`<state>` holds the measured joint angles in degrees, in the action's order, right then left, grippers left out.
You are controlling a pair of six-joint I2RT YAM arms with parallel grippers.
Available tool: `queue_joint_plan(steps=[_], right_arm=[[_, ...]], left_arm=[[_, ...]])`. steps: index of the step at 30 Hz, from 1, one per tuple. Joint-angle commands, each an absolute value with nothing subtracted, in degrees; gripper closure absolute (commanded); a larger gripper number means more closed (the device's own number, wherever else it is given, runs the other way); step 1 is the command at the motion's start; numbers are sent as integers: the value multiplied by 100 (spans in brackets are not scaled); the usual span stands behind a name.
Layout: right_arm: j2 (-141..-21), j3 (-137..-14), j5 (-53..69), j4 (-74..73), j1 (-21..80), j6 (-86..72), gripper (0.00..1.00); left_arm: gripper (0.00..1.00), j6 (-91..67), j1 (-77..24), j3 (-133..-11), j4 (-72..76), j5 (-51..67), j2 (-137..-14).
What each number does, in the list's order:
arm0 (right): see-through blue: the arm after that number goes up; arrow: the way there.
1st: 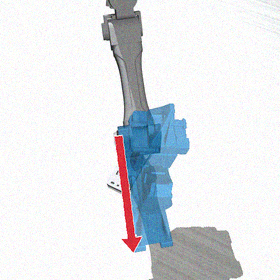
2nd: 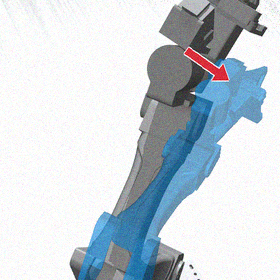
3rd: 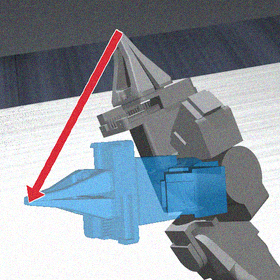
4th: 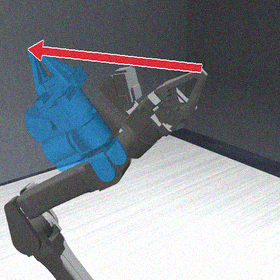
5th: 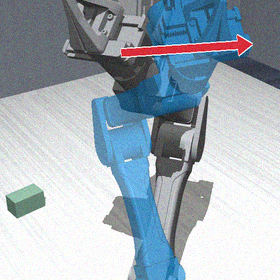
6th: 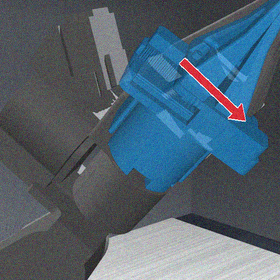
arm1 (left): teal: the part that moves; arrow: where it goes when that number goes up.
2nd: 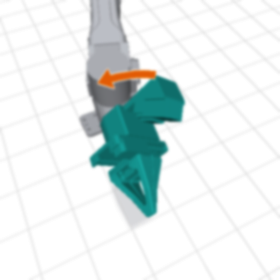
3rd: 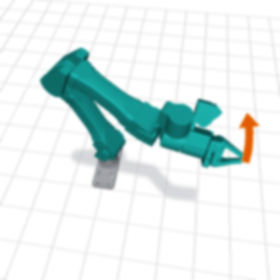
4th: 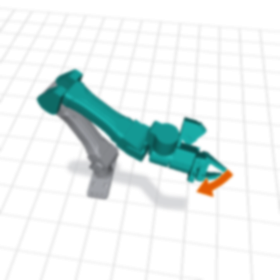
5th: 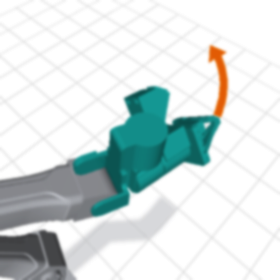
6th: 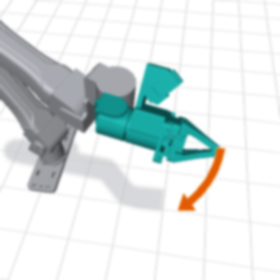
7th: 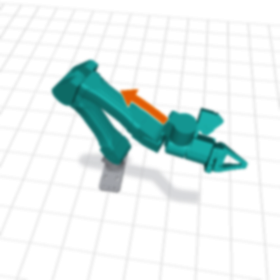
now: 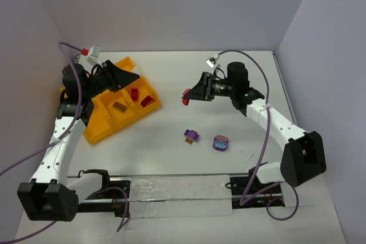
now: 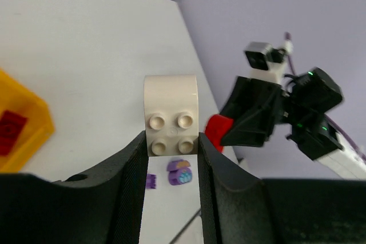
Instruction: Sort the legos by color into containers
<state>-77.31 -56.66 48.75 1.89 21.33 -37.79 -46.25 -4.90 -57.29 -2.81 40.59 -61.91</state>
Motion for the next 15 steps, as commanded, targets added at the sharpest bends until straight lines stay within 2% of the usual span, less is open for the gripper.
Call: queue_joint_plan(steps=[1, 6, 12, 15], right_arm=[[-7462, -5989, 4359, -628, 2092, -3132, 100], [-7453, -6001, 4203, -864, 2092, -2941, 100], [-7482, -6059, 4134, -1056, 2092, -2792, 100], [-7511, -6218, 4003, -1328, 2092, -2688, 100]], left_arm=[[100, -4045, -130, -6082, -1403, 3397, -6059], [100, -4583, 395, -5501, -1092, 3583, -5954], [100, -4604, 705, -5582, -1430, 3237, -6068], [100, -4757, 985, -5512, -1416, 3436, -6356]])
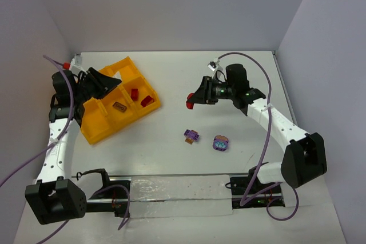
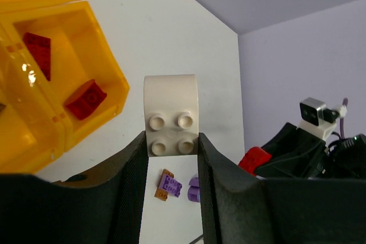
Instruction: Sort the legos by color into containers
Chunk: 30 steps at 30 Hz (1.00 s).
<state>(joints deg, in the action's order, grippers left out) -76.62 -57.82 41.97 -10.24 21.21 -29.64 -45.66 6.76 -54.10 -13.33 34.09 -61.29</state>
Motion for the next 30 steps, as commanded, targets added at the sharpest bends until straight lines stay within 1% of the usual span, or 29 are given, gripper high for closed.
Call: queue_joint_plan(steps=[1, 3, 6, 10, 11, 13, 15, 30], right_arm=[[-7523, -6292, 3922, -1440, 2092, -2655, 100], [-7509, -6348, 3920, -1462, 2095, -2637, 100], [-7505, -6354, 3920, -1424, 2092, -2628, 100], [-7505, -6273, 3999, -1370, 2092, -2673, 100], [-7495, -6257, 3999, -1361, 2092, -2681, 100], [-7485, -6244, 3999, -1354, 2092, -2675, 100], [-7495, -6247, 4019, -1360, 2092, -2658, 100], [-7518, -6267, 3985, -1462, 2098, -2631, 100]], left_arm=[[100, -4876, 1080, -5451, -1345, 3592, -6478], [100, -4916, 1119, -5477, -1318, 3531, -6693], [100, -4888, 1125, -5706, -1447, 3049, -6987], [100, -4721, 1133, -6501, -2120, 1956, -7526], [100, -4699, 1125, -6549, -2326, 1869, -7615], [100, -4428, 1097, -7081, -2764, 819, -7903], [100, -4241, 1047, -7388, -3096, 211, -8179], [100, -3973, 1011, -8124, -2846, -376, -9485]])
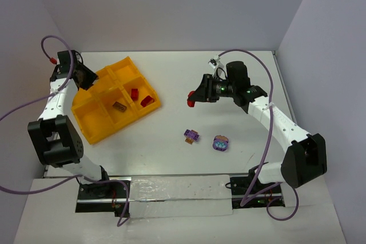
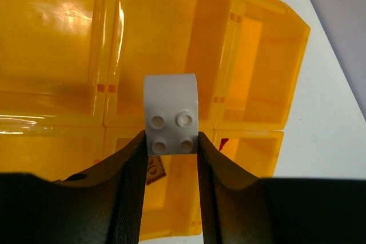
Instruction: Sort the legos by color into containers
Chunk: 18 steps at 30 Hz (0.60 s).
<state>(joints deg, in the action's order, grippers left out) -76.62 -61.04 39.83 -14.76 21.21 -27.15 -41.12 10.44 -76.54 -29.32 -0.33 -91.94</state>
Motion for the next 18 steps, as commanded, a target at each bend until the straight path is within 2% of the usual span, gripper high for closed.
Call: queue_joint_plan(steps=[1, 18], right_arm=[[-7511, -6258, 3981, -1459, 2097, -2640, 100], [-7530, -6308, 3933, -1576, 2092, -2608, 100]], left_arm=[[100, -3963, 1004, -8210, -2902, -426, -9609], [100, -3771, 729, -8648, -2807, -608, -10324]])
